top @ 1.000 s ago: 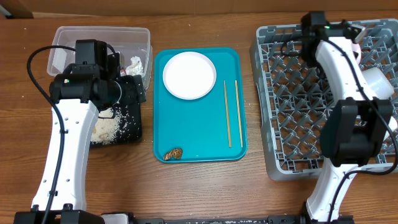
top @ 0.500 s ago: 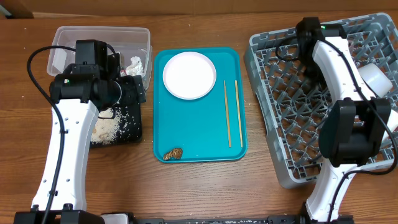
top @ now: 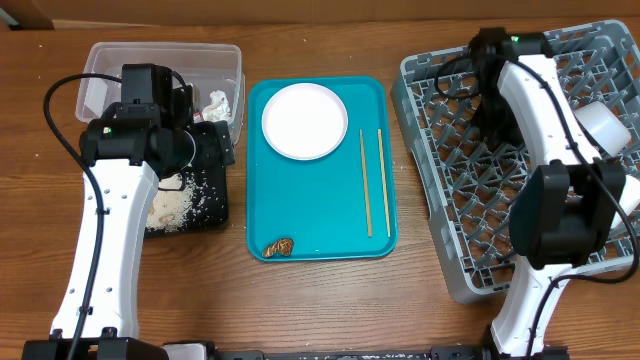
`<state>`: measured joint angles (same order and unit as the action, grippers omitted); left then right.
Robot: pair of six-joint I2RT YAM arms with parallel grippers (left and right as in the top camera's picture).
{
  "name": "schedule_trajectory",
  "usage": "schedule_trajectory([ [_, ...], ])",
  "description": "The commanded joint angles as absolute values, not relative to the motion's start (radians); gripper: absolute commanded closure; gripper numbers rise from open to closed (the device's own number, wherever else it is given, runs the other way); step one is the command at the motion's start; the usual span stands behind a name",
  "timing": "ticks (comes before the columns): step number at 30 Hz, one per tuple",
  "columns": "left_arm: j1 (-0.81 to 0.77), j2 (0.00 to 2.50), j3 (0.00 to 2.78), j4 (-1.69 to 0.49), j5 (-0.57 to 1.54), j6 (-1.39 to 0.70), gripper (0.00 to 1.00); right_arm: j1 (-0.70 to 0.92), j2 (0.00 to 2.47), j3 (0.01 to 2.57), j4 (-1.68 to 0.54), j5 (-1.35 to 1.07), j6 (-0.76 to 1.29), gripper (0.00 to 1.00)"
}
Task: Sort waste into correct bins and load items into the dishwasher
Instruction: 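Lower the pink bowl into the rack and open the right gripper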
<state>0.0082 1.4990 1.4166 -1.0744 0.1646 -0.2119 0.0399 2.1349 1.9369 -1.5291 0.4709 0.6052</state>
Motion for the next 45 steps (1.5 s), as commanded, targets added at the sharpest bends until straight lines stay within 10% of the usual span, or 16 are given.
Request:
schedule_trajectory([
  [1,0.006,1.501,1.435,-1.074,0.177,-0.233,0.14,0.038,2.018,2.013,-1.530,0.424,0.550,0.69],
  [14,0.006,1.501,1.435,-1.074,0.177,-0.233,0.15,0.038,1.975,2.007,-1.622,0.200,0.312,0.52],
  [19,0.006,1.501,1.435,-1.074,0.177,-0.233,0.15,0.038,1.975,1.984,-1.501,0.110,0.264,0.68],
  [28,0.006,1.501,1.435,-1.079,0.177,-0.233,0.16,0.037,1.983,1.813,-1.316,-0.007,0.146,0.69],
  [32,0.006,1.501,1.435,-1.081,0.177,-0.233,0.16,0.032,1.998,1.785,-1.279,0.226,0.200,0.89],
  [45,0.006,1.501,1.435,-1.089,0.177,-0.233,0.16,0.035,1.997,1.799,-1.288,0.511,0.408,0.93],
])
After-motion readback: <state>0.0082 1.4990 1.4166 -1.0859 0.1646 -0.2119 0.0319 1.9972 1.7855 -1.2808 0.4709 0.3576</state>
